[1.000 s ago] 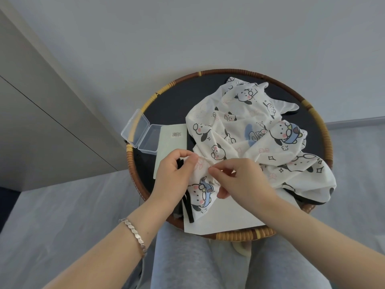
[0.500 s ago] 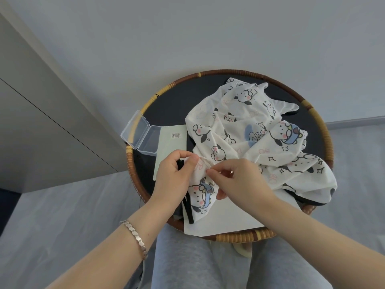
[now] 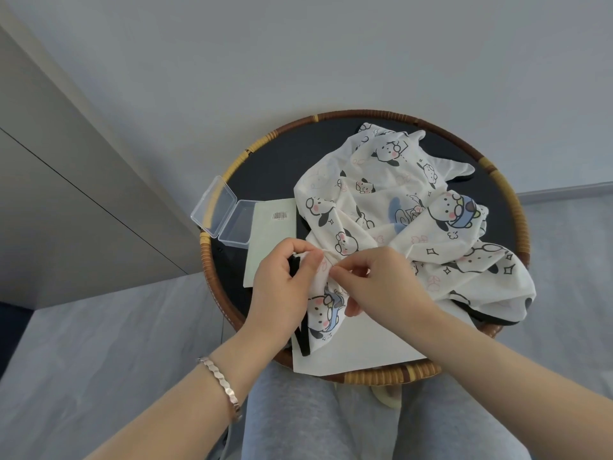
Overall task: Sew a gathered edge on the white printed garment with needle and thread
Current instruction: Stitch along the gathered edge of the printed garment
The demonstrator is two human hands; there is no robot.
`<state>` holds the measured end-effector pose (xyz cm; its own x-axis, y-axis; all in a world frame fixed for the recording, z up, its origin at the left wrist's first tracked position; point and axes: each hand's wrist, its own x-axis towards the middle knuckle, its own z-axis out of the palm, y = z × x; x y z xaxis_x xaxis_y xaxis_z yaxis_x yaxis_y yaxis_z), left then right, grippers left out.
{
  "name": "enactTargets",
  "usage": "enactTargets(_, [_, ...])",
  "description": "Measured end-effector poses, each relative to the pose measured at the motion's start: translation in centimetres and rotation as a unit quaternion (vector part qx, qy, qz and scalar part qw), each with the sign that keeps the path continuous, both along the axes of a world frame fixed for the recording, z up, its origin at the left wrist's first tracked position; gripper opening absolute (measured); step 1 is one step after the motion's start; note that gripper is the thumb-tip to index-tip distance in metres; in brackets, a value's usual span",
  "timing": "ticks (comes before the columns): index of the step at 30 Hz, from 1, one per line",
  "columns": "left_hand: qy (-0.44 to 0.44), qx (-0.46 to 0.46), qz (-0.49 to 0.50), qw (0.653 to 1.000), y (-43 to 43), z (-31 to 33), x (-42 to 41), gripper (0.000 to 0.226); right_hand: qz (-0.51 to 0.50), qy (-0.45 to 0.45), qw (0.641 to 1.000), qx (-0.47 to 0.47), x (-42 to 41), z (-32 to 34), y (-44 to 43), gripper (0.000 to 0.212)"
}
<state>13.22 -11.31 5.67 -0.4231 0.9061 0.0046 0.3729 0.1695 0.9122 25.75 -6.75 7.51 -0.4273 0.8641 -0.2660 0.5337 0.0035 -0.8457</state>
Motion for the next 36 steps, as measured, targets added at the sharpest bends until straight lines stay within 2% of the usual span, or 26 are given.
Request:
enactTargets(6, [0.011,0.028,-0.015,0.999,-0.3,0.4,0.3,0.015,-0.019,0.02,0.999,-0.031,-0.3,0.0,0.2,0.022])
enactTargets(10, [0.029,0.029,-0.057,0.998,-0.8,0.6,0.4,0.016,-0.047,0.091,0.986,-0.129,-0.3,-0.2,0.3,0.015])
enactTargets(14, [0.052,0.03,-0.049,0.997,-0.6,0.5,0.0,0.01,-0.052,0.146,0.968,-0.196,0.1,-0.4,0.3,0.011])
enactTargets(18, [0.115,0.028,-0.03,0.992,-0.6,0.1,-0.2,0.013,-0.028,0.17,0.949,-0.265,0.4,-0.2,0.4,0.019])
enactTargets(21, [0.132,0.045,-0.006,0.99,-0.6,0.1,0.1,0.009,-0.036,0.184,0.947,-0.262,0.4,-0.3,0.3,0.02])
enactTargets(24, [0.111,0.049,0.0,0.993,-0.7,0.1,0.6,0.009,-0.053,0.192,0.946,-0.254,0.3,-0.4,0.0,0.012])
enactTargets(30, [0.073,-0.007,-0.081,0.994,-0.4,0.5,0.5,0.011,-0.101,0.219,0.945,-0.222,0.5,-0.4,0.4,0.005])
enactTargets(32, [0.085,-0.016,-0.106,0.991,-0.4,0.3,0.2,0.01,-0.11,0.226,0.944,-0.216,0.7,-0.5,0.7,0.014])
enactTargets(34, [0.098,-0.02,-0.127,0.987,-0.3,0.2,0.0,0.011,-0.08,0.216,0.95,-0.212,0.9,-0.5,1.0,0.024])
enactTargets(36, [0.106,-0.02,-0.14,0.984,-0.2,0.1,-0.1,0.013,-0.031,0.199,0.955,-0.219,1.1,-0.4,1.4,0.021])
